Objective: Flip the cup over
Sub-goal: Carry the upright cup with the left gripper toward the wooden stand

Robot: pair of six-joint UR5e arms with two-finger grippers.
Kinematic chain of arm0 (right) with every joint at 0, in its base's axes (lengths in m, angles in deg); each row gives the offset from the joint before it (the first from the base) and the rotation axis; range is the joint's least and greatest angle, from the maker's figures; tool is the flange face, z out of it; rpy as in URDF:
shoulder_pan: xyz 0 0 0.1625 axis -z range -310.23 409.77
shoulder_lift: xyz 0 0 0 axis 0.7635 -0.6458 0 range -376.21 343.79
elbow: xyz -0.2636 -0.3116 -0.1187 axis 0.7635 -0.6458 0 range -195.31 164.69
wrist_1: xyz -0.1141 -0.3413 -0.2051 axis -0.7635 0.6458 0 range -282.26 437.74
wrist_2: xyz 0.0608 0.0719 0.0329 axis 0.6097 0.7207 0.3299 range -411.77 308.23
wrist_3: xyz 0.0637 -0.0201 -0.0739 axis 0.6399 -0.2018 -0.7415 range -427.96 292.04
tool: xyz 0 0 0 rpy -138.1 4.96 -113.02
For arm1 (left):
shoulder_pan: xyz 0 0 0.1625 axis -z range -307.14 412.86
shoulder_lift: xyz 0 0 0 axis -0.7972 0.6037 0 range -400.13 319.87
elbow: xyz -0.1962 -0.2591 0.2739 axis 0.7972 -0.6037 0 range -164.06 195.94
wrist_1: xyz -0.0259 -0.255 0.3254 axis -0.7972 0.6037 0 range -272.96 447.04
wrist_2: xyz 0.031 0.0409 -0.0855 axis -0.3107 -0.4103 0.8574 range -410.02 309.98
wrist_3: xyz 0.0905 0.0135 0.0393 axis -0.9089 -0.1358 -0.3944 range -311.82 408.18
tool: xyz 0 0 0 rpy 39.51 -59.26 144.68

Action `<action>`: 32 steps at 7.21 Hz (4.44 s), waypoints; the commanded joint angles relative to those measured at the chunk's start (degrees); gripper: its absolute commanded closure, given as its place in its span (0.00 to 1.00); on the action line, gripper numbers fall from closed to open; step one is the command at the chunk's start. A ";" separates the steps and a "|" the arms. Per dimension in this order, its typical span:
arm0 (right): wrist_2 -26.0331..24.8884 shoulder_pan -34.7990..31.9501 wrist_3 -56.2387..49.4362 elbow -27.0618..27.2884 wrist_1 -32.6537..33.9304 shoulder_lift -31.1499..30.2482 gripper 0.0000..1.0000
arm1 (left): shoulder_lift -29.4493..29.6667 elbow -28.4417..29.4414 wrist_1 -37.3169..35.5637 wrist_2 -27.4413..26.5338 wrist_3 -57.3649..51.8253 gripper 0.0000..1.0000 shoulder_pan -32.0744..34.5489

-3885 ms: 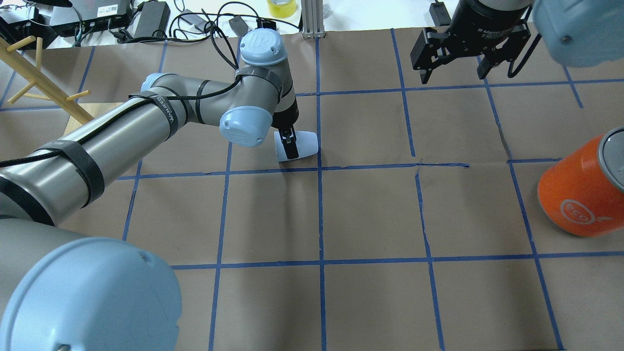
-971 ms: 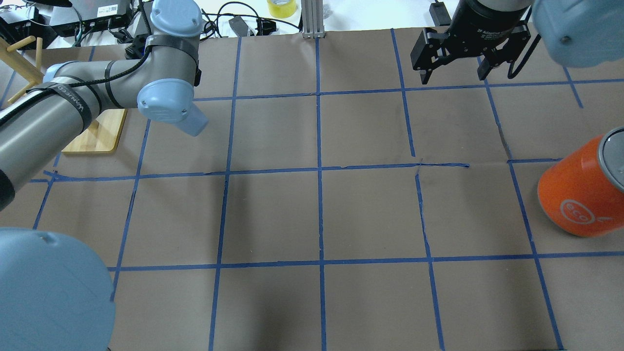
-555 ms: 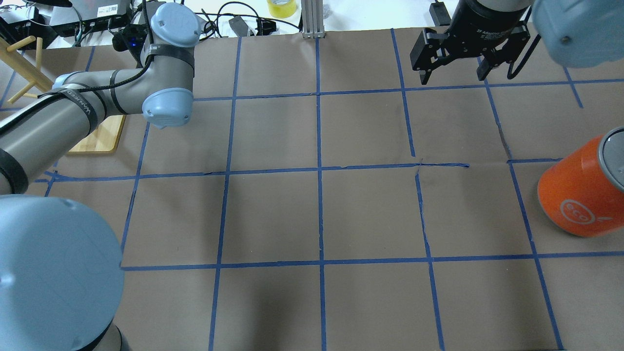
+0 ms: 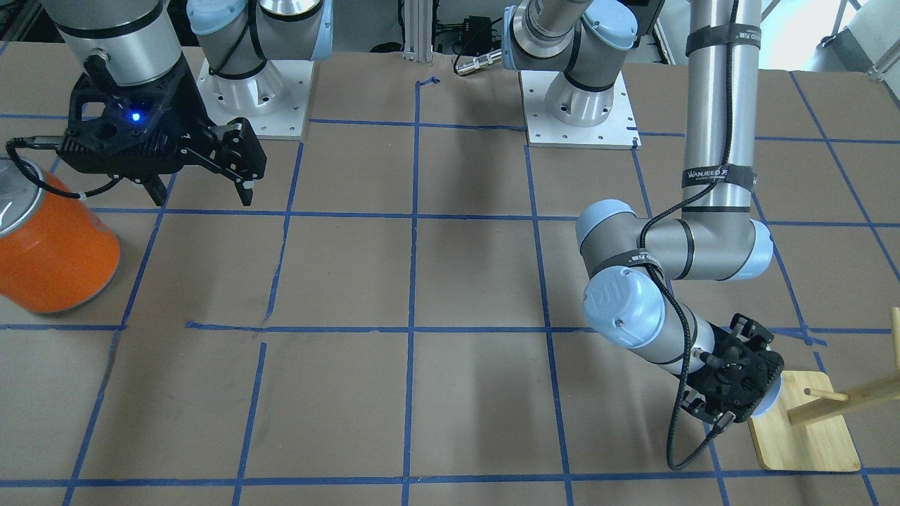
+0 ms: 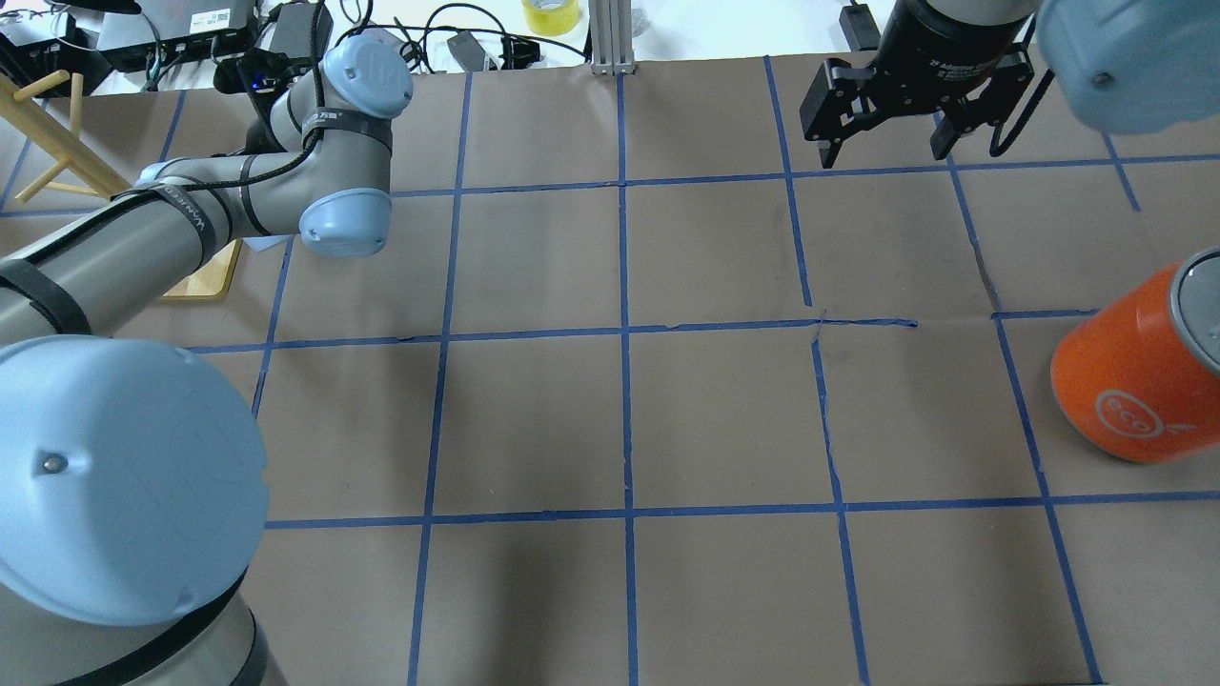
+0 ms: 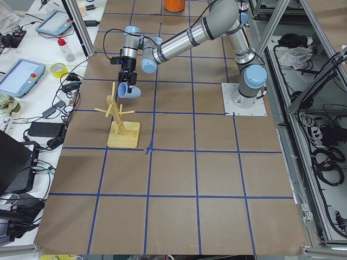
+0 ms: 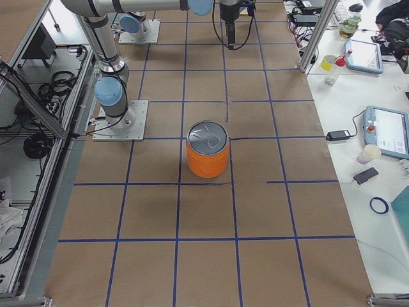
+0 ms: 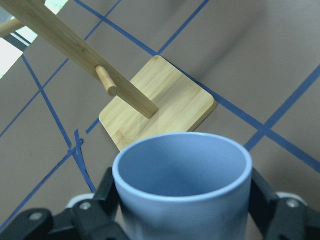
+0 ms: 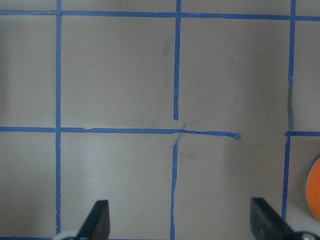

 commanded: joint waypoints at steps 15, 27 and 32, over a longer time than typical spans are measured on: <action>0.50 -0.23 -0.35 -0.06 0.68 0.63 0.00 | 12.85 5.59 -4.52 -17.45 29.62 1.00 8.52; 0.50 -0.23 0.00 -0.06 1.03 0.72 0.00 | 19.72 10.27 -4.16 -24.48 37.91 0.16 8.61; 0.67 -0.14 -0.18 -0.06 1.12 0.80 0.00 | 17.71 7.36 -4.78 -17.21 37.91 0.00 9.66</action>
